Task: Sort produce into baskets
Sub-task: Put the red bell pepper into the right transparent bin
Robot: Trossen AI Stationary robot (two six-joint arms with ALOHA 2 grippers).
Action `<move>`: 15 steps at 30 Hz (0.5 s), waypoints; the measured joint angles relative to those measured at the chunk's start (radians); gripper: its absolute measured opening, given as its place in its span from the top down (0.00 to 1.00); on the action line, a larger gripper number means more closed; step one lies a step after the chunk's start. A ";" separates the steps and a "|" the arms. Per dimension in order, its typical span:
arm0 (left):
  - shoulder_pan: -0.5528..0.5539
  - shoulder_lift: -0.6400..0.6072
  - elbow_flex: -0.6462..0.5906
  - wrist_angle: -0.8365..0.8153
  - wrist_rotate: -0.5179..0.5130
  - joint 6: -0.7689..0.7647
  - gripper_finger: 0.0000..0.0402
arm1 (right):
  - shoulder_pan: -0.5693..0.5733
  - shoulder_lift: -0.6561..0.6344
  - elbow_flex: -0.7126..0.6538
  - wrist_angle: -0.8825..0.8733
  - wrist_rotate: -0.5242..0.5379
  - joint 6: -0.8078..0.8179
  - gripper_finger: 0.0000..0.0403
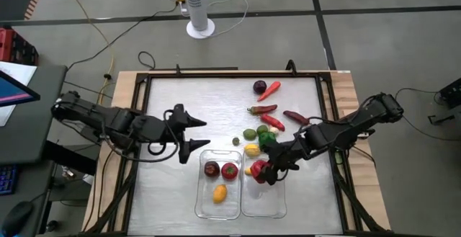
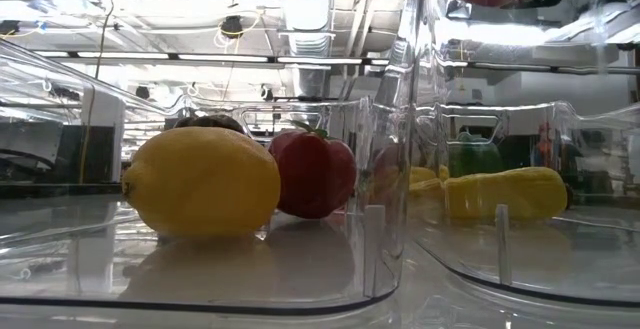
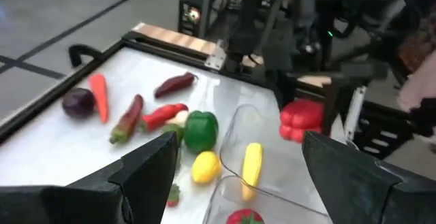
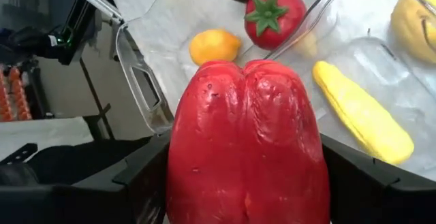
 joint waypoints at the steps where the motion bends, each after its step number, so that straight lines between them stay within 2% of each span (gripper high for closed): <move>1: 0.012 0.000 -0.021 0.023 0.032 0.005 0.25 | -0.010 0.000 0.000 0.000 -0.008 0.000 0.19; 9: 0.166 0.001 -0.153 0.182 0.293 0.041 0.25 | -0.059 0.000 0.000 -0.024 -0.011 -0.023 0.19; 15: 0.296 0.001 -0.158 0.189 0.404 0.130 0.25 | -0.039 0.000 0.000 -0.145 -0.010 -0.097 0.11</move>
